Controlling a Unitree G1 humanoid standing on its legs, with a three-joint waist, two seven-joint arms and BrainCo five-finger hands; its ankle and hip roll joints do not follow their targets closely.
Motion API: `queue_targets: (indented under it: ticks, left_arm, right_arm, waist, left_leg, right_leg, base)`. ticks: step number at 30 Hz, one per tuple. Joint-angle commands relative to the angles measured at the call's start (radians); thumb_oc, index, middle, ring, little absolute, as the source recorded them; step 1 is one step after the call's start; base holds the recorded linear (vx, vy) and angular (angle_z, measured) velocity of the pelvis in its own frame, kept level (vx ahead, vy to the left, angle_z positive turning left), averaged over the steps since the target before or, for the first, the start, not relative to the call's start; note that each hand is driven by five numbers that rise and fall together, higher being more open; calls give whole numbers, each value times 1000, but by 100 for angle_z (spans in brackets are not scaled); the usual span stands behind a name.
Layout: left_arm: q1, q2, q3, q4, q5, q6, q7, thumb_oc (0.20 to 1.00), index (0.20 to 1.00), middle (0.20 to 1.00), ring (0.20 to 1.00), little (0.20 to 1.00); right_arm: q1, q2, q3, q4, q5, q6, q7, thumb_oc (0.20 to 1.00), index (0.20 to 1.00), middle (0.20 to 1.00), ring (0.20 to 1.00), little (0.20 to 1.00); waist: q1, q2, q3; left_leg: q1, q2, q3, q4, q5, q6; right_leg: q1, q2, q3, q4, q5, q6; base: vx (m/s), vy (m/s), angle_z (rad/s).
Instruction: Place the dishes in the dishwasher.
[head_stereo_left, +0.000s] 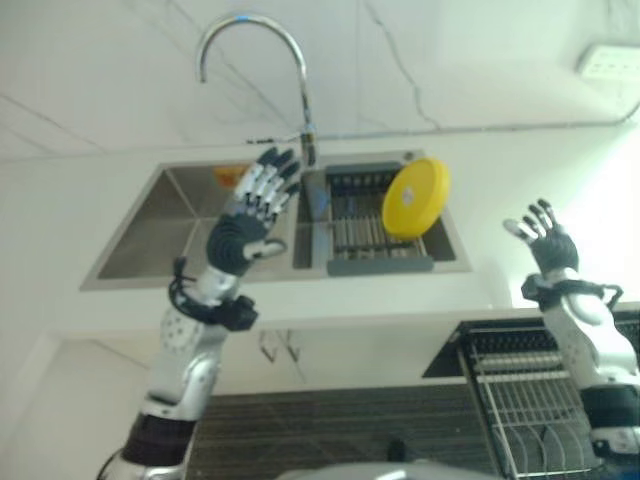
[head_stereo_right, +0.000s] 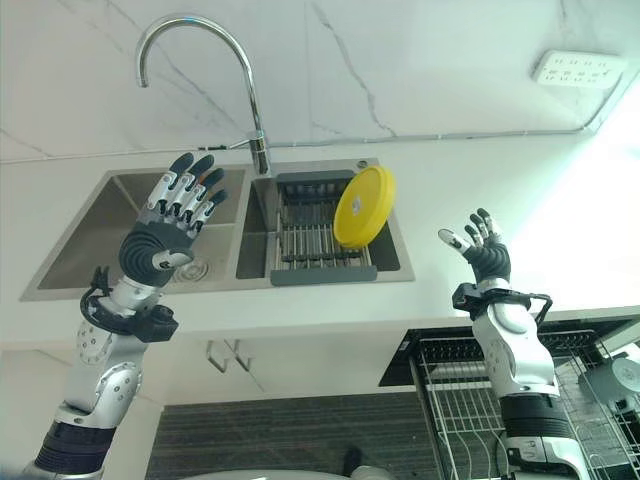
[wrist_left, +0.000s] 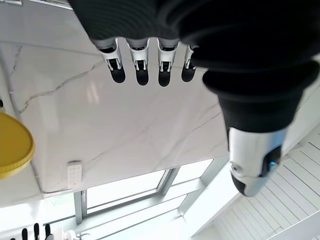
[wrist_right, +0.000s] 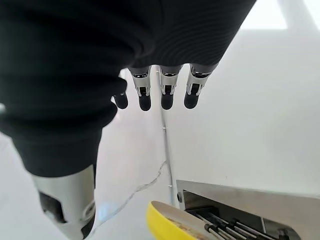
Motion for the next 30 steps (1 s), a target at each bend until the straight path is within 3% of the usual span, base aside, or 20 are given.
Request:
queue_targets:
  ticks: [1,13,21,30]
  left_arm:
    - [-59,60,-34,19,-4,-26,9,1000,1000,1000,1000,1000]
    - [-80,86,-50,43,-30,-23,4,1000,1000,1000,1000,1000]
    - [-101,116,-66,58,-64,-19,5,1000,1000,1000,1000,1000]
    - [-105,126,-75,73,-77,-30,11,1000,1000,1000,1000,1000]
  right_arm:
    - [-107,-42,-1,23,19,-27,7,1000,1000,1000,1000,1000]
    - [-231,-80,54,192,106,-14,50,1000,1000,1000,1000,1000]
    - [-337,-118,84,374,257,15,150,1000,1000,1000,1000,1000]
    - [-408,-153,120,457,286,37,201,1000,1000,1000,1000,1000]
  waist:
    - [15,-57,-32]
    - [52,-63,-35]
    - [84,-64,-44]
    - [105,-70,-46]
  left_leg:
    - [14,-23,27,-15,-50,-7]
    - [10,-26,13,-15,-48,-10]
    - [2,-28,-2,-15,-41,-14]
    - [-3,-29,-14,-15,-34,-18]
  right_leg:
    - [65,-77,-22,14,-89,107]
    - [82,-81,-41,8,-94,105]
    - [91,-85,-58,3,-95,105]
    - [99,-85,-70,1,-98,103]
  base:
    - [-1,15,4]
    - [-4,9,4]
    - [-16,15,4]
    - [-16,13,9]
